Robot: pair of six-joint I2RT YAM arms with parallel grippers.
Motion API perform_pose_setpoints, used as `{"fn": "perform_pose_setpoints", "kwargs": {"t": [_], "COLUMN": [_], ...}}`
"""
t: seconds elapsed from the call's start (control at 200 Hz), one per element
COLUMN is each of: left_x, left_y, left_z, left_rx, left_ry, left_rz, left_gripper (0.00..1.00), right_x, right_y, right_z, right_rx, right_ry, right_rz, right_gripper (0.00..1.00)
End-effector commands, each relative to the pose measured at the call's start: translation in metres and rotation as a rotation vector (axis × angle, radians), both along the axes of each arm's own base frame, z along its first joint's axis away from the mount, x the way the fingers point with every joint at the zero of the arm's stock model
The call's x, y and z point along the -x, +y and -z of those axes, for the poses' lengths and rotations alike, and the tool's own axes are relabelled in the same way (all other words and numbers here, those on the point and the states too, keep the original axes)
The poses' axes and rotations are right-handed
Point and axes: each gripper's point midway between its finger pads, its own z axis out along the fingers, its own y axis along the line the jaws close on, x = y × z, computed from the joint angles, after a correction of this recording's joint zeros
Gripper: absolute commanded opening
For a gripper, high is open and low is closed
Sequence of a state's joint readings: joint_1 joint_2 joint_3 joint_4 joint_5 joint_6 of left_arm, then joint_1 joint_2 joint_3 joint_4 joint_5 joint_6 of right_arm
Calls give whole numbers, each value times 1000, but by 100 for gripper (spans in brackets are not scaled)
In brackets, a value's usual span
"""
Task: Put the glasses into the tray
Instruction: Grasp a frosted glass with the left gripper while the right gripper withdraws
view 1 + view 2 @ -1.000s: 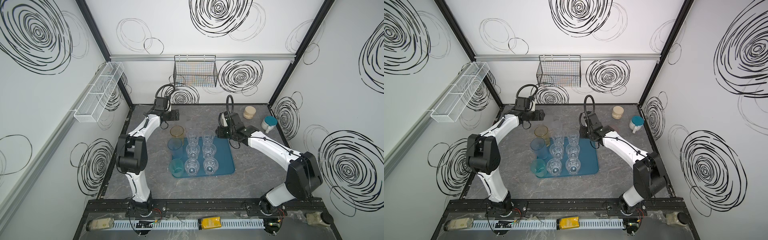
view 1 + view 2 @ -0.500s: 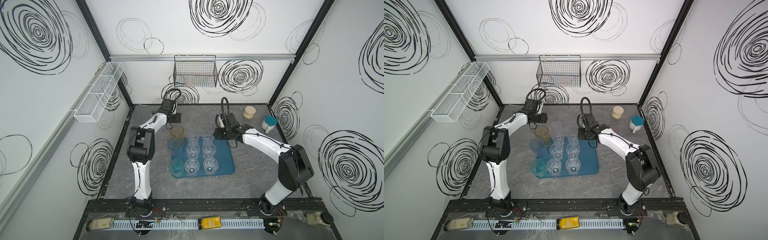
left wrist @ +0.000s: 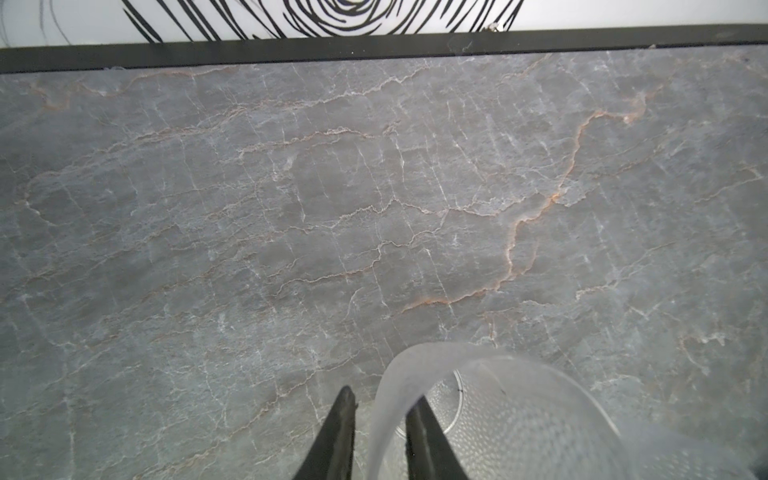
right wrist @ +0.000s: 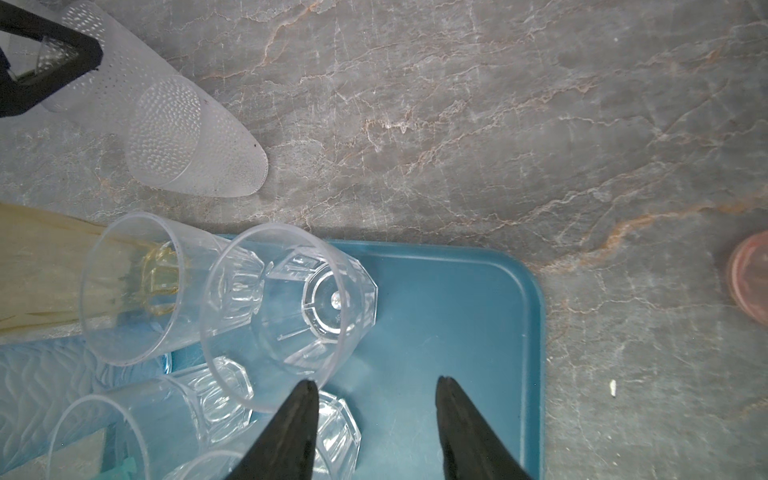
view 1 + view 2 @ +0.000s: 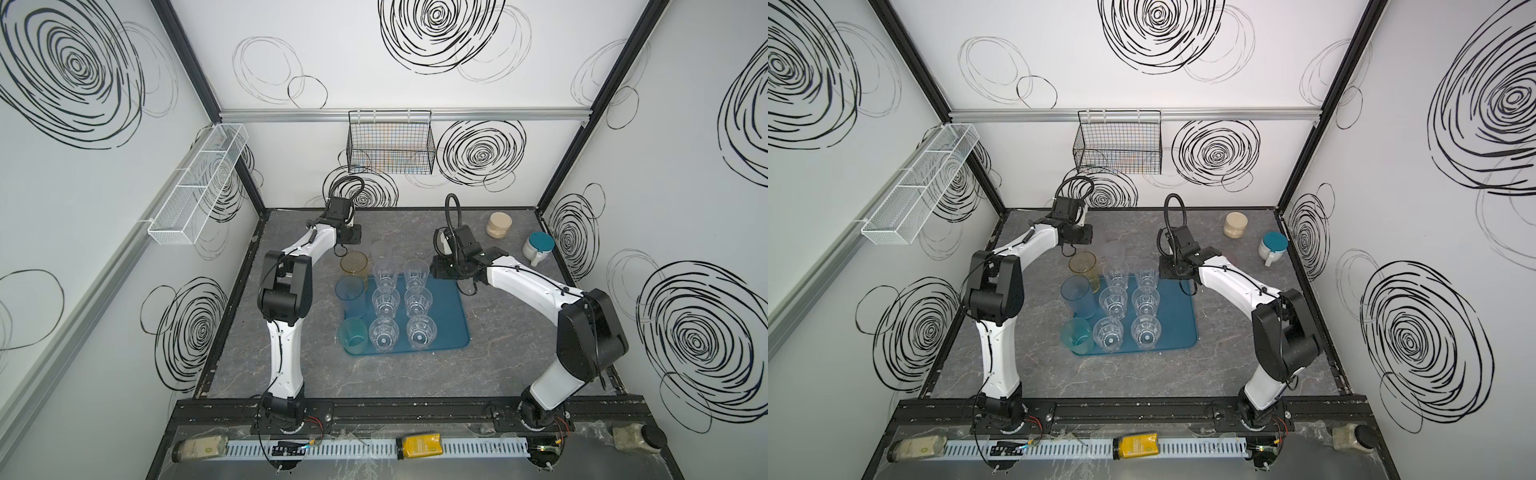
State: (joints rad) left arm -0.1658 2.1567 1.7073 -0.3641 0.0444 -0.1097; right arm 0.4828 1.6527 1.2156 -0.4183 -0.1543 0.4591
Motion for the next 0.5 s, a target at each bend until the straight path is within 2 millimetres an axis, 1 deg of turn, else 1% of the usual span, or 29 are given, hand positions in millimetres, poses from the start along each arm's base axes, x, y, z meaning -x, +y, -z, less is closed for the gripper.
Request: {"fn": "perform_pose_setpoints", "kwargs": {"t": [0.0, 0.06, 0.09, 0.21, 0.345, 0.405, 0.495], "left_x": [-8, -9, -9, -9, -3, 2, 15], "left_y": [-2, -2, -1, 0, -4, -6, -18], "left_z": [-33, -43, -49, -75, -100, -113, -137], "left_rx": [9, 19, 25, 51, 73, 79, 81], "left_ry": [-86, -114, -132, -198, -253, -269, -306], "left_rz": [-7, -8, -15, -31, -33, -33, -19], "left_gripper": [20, 13, 12, 9, 8, 7, 6], "right_x": [-3, -3, -3, -2, -3, -6, -14], "right_y": [-2, -3, -3, -4, -5, -10, -29], "right_z": [-15, -15, -14, -16, -21, -25, -31], "right_rx": [4, 4, 6, 7, 11, 22, 51], "right_ry": [-25, -24, -21, -23, -34, -45, -60], "right_rz": [2, 1, 2, 2, 9, 20, 73], "right_gripper": [51, 51, 51, 51, 51, 51, 51]}}
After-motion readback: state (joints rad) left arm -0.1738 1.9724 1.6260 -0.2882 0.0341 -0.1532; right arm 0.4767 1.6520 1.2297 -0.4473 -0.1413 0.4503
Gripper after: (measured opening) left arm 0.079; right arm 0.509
